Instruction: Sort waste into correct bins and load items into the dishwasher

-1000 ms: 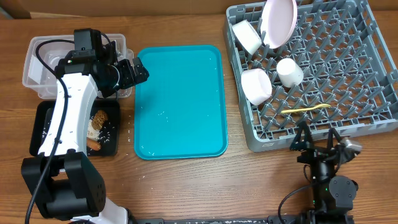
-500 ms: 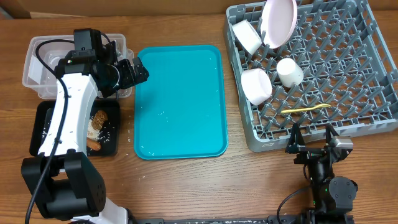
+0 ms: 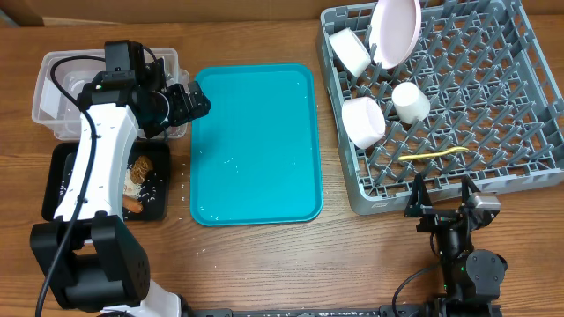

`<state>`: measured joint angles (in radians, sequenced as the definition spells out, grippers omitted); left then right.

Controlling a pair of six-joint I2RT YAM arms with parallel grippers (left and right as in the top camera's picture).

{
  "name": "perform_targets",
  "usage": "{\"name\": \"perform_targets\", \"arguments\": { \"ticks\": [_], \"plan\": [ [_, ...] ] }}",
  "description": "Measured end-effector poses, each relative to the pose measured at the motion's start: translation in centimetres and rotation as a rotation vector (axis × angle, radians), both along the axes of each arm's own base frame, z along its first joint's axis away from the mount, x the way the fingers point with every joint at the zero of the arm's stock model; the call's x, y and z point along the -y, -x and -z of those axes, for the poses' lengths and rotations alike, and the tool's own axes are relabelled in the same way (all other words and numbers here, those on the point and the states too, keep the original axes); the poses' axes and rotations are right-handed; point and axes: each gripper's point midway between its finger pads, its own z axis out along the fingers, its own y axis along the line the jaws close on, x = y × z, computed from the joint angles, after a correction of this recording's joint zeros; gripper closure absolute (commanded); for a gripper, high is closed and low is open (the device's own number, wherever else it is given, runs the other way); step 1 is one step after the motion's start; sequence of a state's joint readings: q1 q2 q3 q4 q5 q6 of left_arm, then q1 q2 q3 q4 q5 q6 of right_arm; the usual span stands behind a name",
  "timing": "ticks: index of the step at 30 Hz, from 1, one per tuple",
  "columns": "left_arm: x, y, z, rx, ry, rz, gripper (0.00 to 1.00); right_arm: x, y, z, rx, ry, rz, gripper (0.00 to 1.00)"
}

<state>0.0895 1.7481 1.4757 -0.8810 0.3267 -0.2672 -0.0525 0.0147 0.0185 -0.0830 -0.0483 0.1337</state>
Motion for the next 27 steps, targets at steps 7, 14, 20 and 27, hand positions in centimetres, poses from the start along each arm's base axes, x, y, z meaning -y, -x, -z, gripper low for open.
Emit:
{"name": "perform_targets", "arguments": {
  "ticks": [7,14,20,27],
  "plan": [
    [0.1,-2.7,-4.9,0.277,-0.121,0.040,0.00,0.0,0.0,0.0,0.001,0.001,0.000,0.00],
    [6.7,0.8,-11.7,0.740,-0.258,0.323,0.00,0.0,0.0,0.0,0.000,0.003,0.000,0.00],
    [3.8,6.6,-8.2,0.824,-0.300,0.237,0.00,0.0,0.0,0.0,0.001,0.004,0.000,0.00],
    [1.7,12.0,-3.6,0.915,-0.322,0.139,0.00,0.0,0.0,0.0,0.001,0.003,0.000,0.00]
  ]
}}
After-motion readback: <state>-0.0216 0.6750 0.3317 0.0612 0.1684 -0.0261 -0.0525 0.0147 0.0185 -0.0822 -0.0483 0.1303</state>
